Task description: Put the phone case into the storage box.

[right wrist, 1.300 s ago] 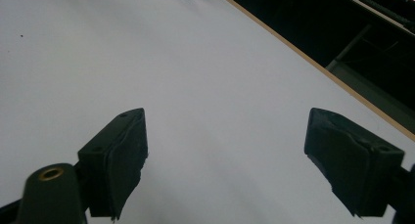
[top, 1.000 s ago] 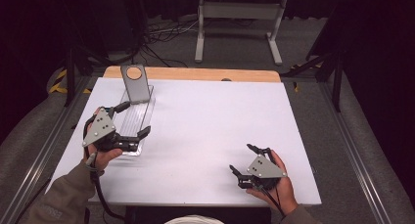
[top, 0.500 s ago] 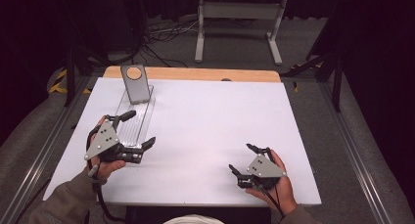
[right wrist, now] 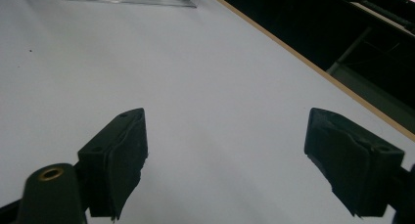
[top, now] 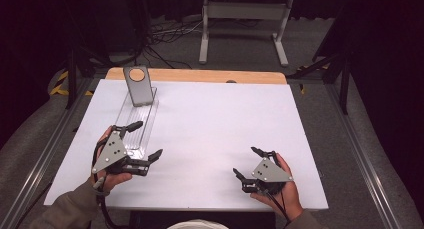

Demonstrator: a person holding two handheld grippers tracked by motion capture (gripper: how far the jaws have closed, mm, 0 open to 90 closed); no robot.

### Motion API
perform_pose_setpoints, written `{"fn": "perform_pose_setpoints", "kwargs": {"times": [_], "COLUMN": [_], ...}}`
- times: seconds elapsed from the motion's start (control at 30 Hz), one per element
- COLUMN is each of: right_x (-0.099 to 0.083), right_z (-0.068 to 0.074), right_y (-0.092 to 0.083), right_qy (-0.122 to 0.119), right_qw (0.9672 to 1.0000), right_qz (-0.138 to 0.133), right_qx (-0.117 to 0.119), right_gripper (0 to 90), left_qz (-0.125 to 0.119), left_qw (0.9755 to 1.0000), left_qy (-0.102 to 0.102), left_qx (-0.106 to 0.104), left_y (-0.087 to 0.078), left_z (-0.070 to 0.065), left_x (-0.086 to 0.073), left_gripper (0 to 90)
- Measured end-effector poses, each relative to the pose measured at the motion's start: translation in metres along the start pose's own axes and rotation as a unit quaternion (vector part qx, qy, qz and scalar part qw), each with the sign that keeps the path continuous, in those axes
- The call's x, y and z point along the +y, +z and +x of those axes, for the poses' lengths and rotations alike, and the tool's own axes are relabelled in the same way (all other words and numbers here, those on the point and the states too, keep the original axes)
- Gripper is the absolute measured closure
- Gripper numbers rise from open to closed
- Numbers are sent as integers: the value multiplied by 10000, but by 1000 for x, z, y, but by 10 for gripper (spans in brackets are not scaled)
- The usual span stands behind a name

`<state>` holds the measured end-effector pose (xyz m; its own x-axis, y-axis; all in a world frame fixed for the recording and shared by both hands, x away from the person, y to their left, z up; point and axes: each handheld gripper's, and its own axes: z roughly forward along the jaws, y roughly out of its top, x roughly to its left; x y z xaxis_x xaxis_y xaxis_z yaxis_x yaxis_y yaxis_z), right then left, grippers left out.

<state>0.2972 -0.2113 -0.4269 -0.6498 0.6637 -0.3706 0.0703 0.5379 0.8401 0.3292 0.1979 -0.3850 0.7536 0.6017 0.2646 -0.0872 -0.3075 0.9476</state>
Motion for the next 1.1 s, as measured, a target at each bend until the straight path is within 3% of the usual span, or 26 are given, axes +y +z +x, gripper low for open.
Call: {"fn": "perform_pose_setpoints", "kwargs": {"times": [0.13, 0.27, 0.63, 0.8, 0.87, 1.1], "right_x": [1, 3, 6, 5, 5, 6], "right_z": [2, 4, 6, 6, 6, 7], "right_y": [1, 2, 3, 4, 4, 2], "right_qy": [5, 3, 13, 14, -3, -37], "right_qw": [10000, 10000, 10000, 9999, 9999, 9999], "right_qz": [-11, -18, -77, -100, -102, -130], "right_qx": [20, 25, -2, -4, 21, 68], "right_gripper": [172, 171, 169, 169, 169, 168], "left_qz": [134, 231, 552, 727, 668, 686], "left_qw": [9998, 9997, 9984, 9965, 9965, 9966], "left_qy": [129, 98, -87, -405, -508, -445], "left_qx": [49, -10, -15, -32, -47, 2], "left_y": [1, 2, 1, -2, -3, -4], "left_z": [-3, -6, -10, -7, -7, -8], "left_x": [-6, -13, -36, -50, -50, -49], "left_gripper": [50, 50, 57, 57, 57, 57]}}
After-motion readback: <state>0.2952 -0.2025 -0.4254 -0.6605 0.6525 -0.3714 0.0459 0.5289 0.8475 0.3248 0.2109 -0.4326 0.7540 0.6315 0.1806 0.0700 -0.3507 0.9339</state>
